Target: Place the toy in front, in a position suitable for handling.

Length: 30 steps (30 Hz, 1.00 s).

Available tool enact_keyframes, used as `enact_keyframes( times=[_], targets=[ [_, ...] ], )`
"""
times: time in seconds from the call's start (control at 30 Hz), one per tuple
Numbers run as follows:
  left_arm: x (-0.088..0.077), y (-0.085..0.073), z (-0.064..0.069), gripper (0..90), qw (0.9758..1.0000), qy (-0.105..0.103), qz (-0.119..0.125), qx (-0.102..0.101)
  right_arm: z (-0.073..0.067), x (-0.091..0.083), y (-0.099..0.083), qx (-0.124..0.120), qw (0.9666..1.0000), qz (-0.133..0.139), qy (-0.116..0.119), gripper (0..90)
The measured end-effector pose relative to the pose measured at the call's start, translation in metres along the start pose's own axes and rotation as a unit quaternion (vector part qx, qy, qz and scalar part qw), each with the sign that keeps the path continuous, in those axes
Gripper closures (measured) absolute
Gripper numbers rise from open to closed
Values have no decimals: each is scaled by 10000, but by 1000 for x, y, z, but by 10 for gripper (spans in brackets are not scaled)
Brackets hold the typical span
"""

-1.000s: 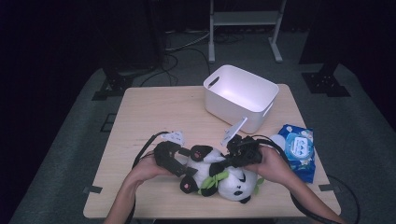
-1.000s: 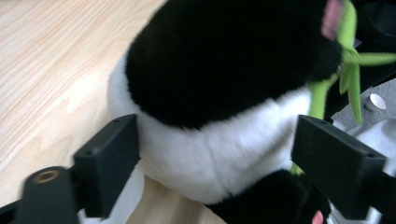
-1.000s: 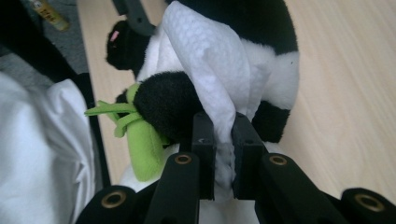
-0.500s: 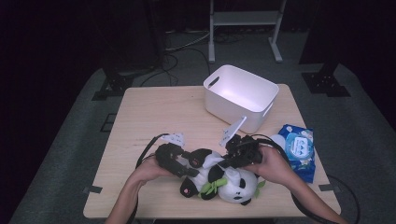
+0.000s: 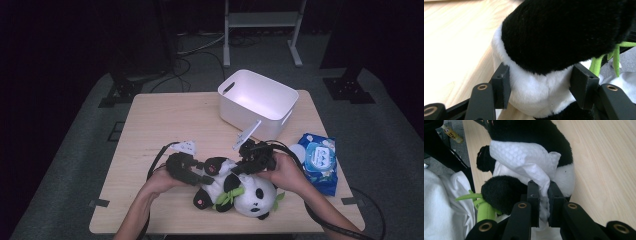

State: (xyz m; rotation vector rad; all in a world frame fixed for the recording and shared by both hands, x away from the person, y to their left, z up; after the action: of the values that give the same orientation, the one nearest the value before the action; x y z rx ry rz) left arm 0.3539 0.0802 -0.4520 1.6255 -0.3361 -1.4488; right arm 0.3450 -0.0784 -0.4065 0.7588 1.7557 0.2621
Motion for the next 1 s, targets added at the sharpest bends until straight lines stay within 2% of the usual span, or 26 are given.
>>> enact_keyframes(
  times=[0.17,0.33,0.37,0.43,0.53,0.67,0.83,1.0],
  targets=[
    [-8,6,-5,412,9998,203,92,14,5,0,7,23,9998,185,60,823],
    [-23,15,-11,411,9984,525,96,211,8,-3,19,-48,9993,368,23,823],
    [-27,17,-12,411,9980,570,92,252,9,-3,22,-121,9991,396,-7,823],
    [-33,22,-14,411,9974,644,85,313,8,-5,29,-164,9983,556,23,823],
    [-40,28,-15,411,9952,827,-76,516,5,-6,41,-304,9973,667,19,823],
    [-47,35,-16,413,9939,945,-62,562,4,-8,47,-357,9962,787,29,823],
    [-53,42,-15,416,9913,1106,-162,687,5,-11,52,-368,9949,940,19,823],
    [-53,44,-12,414,9903,1122,-286,763,1,-11,49,-391,9953,889,-49,824]
  ],
)
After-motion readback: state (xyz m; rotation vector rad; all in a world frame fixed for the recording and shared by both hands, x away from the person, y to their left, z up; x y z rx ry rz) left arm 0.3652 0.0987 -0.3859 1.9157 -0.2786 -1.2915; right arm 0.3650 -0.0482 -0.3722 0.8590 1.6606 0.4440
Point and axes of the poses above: each handheld gripper's, and its own axes: x roughly forward along the jaws, y roughly out of its top, z roughly to its right, the point moved 7 cm from there along x, roughly forward along the jaws, and after that the axes turned 15 degrees about y, right-handed, at the moved point
